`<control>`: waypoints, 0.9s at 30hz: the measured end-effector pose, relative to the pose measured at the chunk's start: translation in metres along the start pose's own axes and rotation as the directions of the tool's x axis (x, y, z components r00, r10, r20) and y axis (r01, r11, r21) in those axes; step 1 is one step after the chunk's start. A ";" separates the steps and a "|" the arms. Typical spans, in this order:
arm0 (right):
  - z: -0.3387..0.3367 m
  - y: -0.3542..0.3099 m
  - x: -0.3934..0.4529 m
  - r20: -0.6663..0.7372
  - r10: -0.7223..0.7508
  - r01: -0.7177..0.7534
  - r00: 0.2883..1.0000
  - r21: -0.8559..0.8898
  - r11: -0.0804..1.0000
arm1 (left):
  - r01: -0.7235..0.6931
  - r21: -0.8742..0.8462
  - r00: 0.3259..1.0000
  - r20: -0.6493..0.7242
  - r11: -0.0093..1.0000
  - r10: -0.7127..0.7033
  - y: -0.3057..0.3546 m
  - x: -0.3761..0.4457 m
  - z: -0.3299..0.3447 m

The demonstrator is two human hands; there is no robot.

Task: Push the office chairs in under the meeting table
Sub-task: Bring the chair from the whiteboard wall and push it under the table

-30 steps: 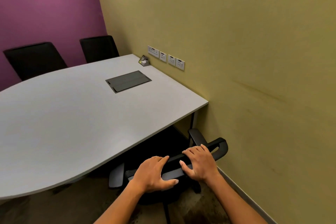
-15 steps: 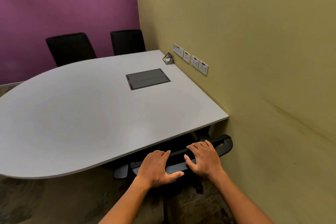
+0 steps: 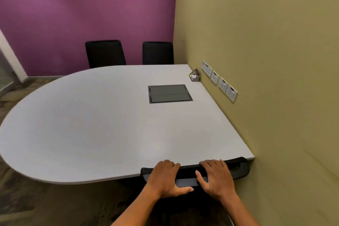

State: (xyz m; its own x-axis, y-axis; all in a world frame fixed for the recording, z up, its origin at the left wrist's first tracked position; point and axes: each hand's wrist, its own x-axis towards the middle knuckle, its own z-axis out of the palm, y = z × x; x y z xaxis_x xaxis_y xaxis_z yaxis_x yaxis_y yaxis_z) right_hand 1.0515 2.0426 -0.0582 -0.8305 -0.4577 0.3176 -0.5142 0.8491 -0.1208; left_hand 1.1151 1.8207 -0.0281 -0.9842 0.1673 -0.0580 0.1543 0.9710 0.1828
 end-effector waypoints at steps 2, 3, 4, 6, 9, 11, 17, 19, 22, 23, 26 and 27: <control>0.000 0.002 0.016 -0.016 -0.033 0.033 0.999 0.001 0.999 | 0.016 -0.023 1.000 -0.002 1.000 -0.016 -0.005 0.011 -0.002; 0.001 0.011 0.029 -0.007 -0.062 0.063 0.998 0.033 0.997 | 0.040 -0.029 0.999 0.000 0.999 -0.040 -0.005 0.024 -0.006; 0.002 0.018 0.042 -0.028 -0.087 0.089 0.996 0.046 0.995 | 0.060 -0.038 0.998 0.012 0.998 -0.059 -0.005 0.034 -0.010; 0.002 0.023 0.053 -0.020 -0.124 0.126 0.992 0.072 0.989 | 0.077 -0.053 0.997 0.014 0.996 -0.077 -0.007 0.043 -0.016; 0.006 0.031 0.057 -0.020 -0.132 0.134 0.991 0.094 0.987 | 0.106 -0.058 0.993 0.053 0.993 -0.103 -0.003 0.051 -0.017; 0.010 0.034 0.058 0.001 -0.124 0.123 0.992 0.101 0.987 | 0.118 -0.046 0.991 0.068 0.992 -0.115 -0.002 0.056 -0.018; 0.010 0.071 0.044 0.086 -0.053 0.044 0.995 0.102 0.994 | 0.117 0.068 0.990 0.071 0.991 -0.121 0.037 0.081 -0.005; 0.005 0.079 0.043 0.100 -0.091 0.082 0.991 0.089 0.993 | 0.170 0.058 0.984 0.047 0.984 -0.173 0.053 0.073 0.000; 0.005 0.079 0.053 0.133 -0.102 0.092 0.986 0.077 0.993 | 0.230 0.003 0.973 0.006 0.973 -0.230 0.055 0.059 -0.005; 0.006 0.085 0.055 0.147 -0.077 0.066 0.986 0.081 0.995 | 0.227 -0.008 0.974 0.009 0.974 -0.227 0.056 0.062 -0.006; -0.005 0.060 0.060 0.123 -0.136 0.118 0.983 0.139 0.983 | 0.323 -0.044 0.943 -0.065 0.945 -0.325 0.048 0.024 -0.013; -0.008 0.051 0.065 0.100 -0.147 0.131 0.984 0.151 0.980 | 0.354 -0.046 0.931 -0.080 0.934 -0.357 0.044 0.013 -0.016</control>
State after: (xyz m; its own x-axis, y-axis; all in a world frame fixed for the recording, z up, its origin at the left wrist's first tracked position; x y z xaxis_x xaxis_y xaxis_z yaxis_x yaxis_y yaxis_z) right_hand 0.9727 2.0580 -0.0362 -0.7633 -0.6012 0.2366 -0.6447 0.7325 -0.2187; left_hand 1.1075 1.8629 -0.0053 -0.9780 -0.2044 -0.0411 -0.2085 0.9584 0.1950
